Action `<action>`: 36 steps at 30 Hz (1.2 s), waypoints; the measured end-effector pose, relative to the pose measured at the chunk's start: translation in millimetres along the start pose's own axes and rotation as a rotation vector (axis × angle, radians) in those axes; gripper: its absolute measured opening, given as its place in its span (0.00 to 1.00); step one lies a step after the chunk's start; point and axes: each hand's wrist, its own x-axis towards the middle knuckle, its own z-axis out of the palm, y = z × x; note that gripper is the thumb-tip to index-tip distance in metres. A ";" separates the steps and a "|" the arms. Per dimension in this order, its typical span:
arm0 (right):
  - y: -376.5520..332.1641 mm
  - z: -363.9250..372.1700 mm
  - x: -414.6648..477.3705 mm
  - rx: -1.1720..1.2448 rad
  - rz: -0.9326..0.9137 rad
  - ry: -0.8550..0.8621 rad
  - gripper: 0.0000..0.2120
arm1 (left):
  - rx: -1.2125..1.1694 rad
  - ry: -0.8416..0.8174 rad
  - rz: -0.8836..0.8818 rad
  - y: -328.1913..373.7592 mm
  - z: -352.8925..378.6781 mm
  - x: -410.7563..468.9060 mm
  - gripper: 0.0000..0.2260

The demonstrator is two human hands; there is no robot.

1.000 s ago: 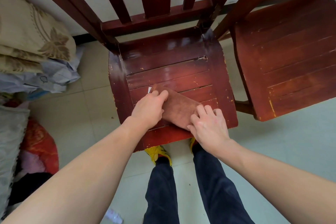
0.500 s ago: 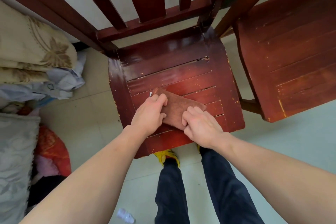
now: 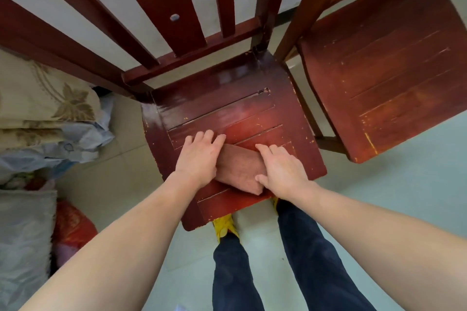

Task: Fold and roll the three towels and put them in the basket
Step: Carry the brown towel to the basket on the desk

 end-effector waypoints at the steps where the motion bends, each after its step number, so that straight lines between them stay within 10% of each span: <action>1: -2.2 5.1 -2.2 0.010 0.045 -0.005 0.31 | 0.014 -0.001 0.003 1.3 1.6 -3.2 0.33; 19: -31.9 -24.5 -258.1 0.158 0.335 0.391 0.20 | 0.158 0.107 0.405 81.6 -113.6 -168.4 0.11; 36: 155.1 1.6 -638.3 0.251 0.886 0.793 0.21 | 0.556 0.378 1.057 500.1 -218.1 -296.7 0.18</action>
